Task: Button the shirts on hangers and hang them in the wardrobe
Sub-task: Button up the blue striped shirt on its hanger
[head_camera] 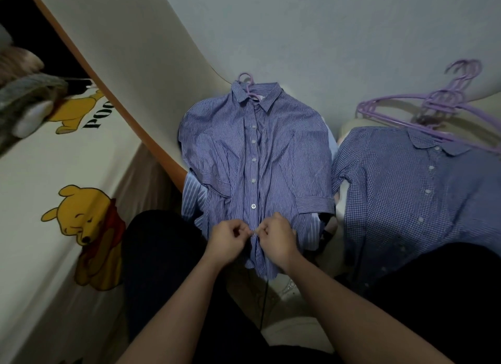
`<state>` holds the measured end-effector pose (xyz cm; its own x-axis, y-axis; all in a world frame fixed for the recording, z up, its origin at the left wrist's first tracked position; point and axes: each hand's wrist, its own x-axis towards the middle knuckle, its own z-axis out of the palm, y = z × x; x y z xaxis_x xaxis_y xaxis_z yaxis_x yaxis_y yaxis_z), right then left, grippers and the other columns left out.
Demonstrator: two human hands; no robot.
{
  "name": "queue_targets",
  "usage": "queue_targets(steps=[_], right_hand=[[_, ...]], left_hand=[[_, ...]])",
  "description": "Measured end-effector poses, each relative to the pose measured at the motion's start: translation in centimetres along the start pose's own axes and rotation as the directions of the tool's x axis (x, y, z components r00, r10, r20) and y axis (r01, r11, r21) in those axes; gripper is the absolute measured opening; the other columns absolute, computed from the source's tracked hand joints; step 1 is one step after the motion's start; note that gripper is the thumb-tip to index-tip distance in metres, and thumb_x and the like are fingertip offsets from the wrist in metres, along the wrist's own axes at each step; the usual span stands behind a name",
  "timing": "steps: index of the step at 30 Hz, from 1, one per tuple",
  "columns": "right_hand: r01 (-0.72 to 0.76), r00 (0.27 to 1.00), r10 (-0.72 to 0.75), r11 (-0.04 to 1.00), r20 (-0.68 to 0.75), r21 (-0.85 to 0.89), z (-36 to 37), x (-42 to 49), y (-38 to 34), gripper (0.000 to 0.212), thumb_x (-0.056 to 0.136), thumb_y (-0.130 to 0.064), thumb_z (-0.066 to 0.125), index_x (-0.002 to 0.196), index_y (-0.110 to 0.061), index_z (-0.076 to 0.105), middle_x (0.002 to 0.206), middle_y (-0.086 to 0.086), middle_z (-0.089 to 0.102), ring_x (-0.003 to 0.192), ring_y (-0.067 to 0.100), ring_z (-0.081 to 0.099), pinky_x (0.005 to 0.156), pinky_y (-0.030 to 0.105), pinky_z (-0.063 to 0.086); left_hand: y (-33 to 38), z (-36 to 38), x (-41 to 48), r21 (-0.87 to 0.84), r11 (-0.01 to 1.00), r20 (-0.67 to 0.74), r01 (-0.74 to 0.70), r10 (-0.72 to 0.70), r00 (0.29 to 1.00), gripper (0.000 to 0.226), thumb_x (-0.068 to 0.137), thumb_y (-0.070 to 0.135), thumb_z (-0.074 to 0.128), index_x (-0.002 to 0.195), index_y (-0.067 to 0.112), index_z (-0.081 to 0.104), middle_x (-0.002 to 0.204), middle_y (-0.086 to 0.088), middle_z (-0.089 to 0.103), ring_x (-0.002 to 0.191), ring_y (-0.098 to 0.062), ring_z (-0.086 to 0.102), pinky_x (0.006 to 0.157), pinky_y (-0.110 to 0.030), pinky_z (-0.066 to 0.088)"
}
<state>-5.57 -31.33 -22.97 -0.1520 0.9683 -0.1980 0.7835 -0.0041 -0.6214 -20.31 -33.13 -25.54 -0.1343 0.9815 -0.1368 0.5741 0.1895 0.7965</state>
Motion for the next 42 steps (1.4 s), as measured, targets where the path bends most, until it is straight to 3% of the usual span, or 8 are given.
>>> queue_targets(steps=[7, 13, 18, 20, 25, 32, 37, 42], right_hand=[[0.074, 0.996, -0.083, 0.981, -0.040, -0.179, 0.2, 0.0, -0.2, 0.021, 0.100, -0.024, 0.048, 0.095, -0.020, 0.068, 0.111, 0.001, 0.053, 0.110, 0.020, 0.048, 0.094, 0.040, 0.037], [0.058, 0.998, -0.061, 0.964, 0.007, 0.260, -0.5, 0.1, 0.9, 0.035, 0.094, -0.016, 0.064, 0.063, -0.030, 0.058, 0.083, 0.000, 0.055, 0.082, 0.012, 0.052, 0.078, 0.027, 0.041], [-0.119, 0.970, 0.010, 0.889, 0.241, 0.441, -0.1, -0.3, 2.1, 0.010, 0.093, -0.014, 0.066, 0.089, -0.022, 0.061, 0.075, -0.004, 0.058, 0.075, 0.016, 0.059, 0.077, 0.039, 0.053], [-0.143, 0.947, 0.003, 0.898, 0.321, 0.416, 0.4, -0.8, 2.7, 0.019, 0.089, -0.016, 0.071, 0.100, -0.022, 0.056, 0.076, 0.000, 0.058, 0.075, 0.020, 0.061, 0.072, 0.034, 0.051], [-0.058, 0.960, -0.035, 0.946, 0.277, 0.320, 0.3, -1.1, 3.0, 0.018, 0.088, -0.014, 0.073, 0.085, -0.018, 0.055, 0.072, 0.002, 0.058, 0.068, 0.016, 0.058, 0.060, 0.025, 0.044], [-0.043, 0.978, -0.038, 0.923, 0.204, 0.382, 0.5, -1.5, 3.5, 0.019, 0.091, -0.006, 0.068, 0.080, -0.016, 0.055, 0.072, 0.005, 0.053, 0.066, 0.014, 0.052, 0.054, 0.006, 0.040], [-0.015, 0.980, -0.060, 0.928, 0.187, 0.373, 0.4, -1.7, 4.4, 0.019, 0.094, -0.009, 0.063, 0.086, -0.020, 0.050, 0.074, 0.003, 0.051, 0.065, 0.013, 0.047, 0.060, 0.019, 0.040], [-0.008, 0.973, -0.076, 0.931, 0.217, 0.365, 0.7, -2.3, 5.1, 0.025, 0.093, 0.001, 0.054, 0.086, -0.023, 0.050, 0.068, -0.001, 0.046, 0.056, 0.011, 0.039, 0.055, 0.026, 0.036]], left_hand=[[0.3, -0.1, 0.0, -0.137, 0.984, 0.052, 0.115, -0.109, 0.993, 0.012, 0.093, 0.011, 0.070, 0.080, 0.010, 0.072, 0.071, 0.004, 0.065, 0.065, -0.007, 0.057, 0.068, -0.022, 0.046], [0.8, -0.5, -0.4, -0.471, 0.818, 0.254, 0.330, -0.232, 0.939, 0.019, 0.096, 0.007, 0.063, 0.079, 0.012, 0.068, 0.068, -0.003, 0.062, 0.065, -0.013, 0.058, 0.069, -0.028, 0.046], [1.4, -0.3, -0.6, -0.578, 0.697, 0.344, 0.424, -0.264, 0.901, 0.020, 0.102, 0.009, 0.053, 0.084, 0.017, 0.058, 0.083, -0.005, 0.059, 0.080, -0.017, 0.058, 0.068, -0.031, 0.050], [1.5, -0.2, -0.7, -0.583, 0.690, 0.335, 0.429, -0.277, 0.900, 0.021, 0.103, 0.010, 0.051, 0.084, 0.017, 0.056, 0.083, -0.005, 0.057, 0.079, -0.019, 0.057, 0.067, -0.031, 0.052], [1.8, 0.2, -1.4, -0.536, 0.754, 0.252, 0.379, -0.286, 0.925, 0.017, 0.102, 0.016, 0.057, 0.085, 0.017, 0.054, 0.078, -0.004, 0.056, 0.067, -0.015, 0.055, 0.054, -0.025, 0.045], [1.3, 1.1, -3.2, -0.369, 0.873, 0.187, 0.318, -0.266, 0.946, 0.028, 0.086, -0.007, 0.071, 0.088, 0.014, 0.053, 0.073, -0.007, 0.053, 0.067, -0.018, 0.052, 0.062, -0.022, 0.045], [0.8, 1.4, -3.8, -0.161, 0.934, 0.166, 0.318, -0.292, 0.942, 0.026, 0.089, 0.001, 0.070, 0.075, 0.016, 0.055, 0.065, -0.003, 0.059, 0.051, -0.007, 0.055, 0.056, -0.018, 0.045], [1.1, 1.0, -4.3, 0.048, 0.953, 0.090, 0.299, -0.302, 0.949, 0.020, 0.087, 0.009, 0.071, 0.075, 0.018, 0.058, 0.070, 0.001, 0.060, 0.066, -0.014, 0.055, 0.057, -0.013, 0.040]])
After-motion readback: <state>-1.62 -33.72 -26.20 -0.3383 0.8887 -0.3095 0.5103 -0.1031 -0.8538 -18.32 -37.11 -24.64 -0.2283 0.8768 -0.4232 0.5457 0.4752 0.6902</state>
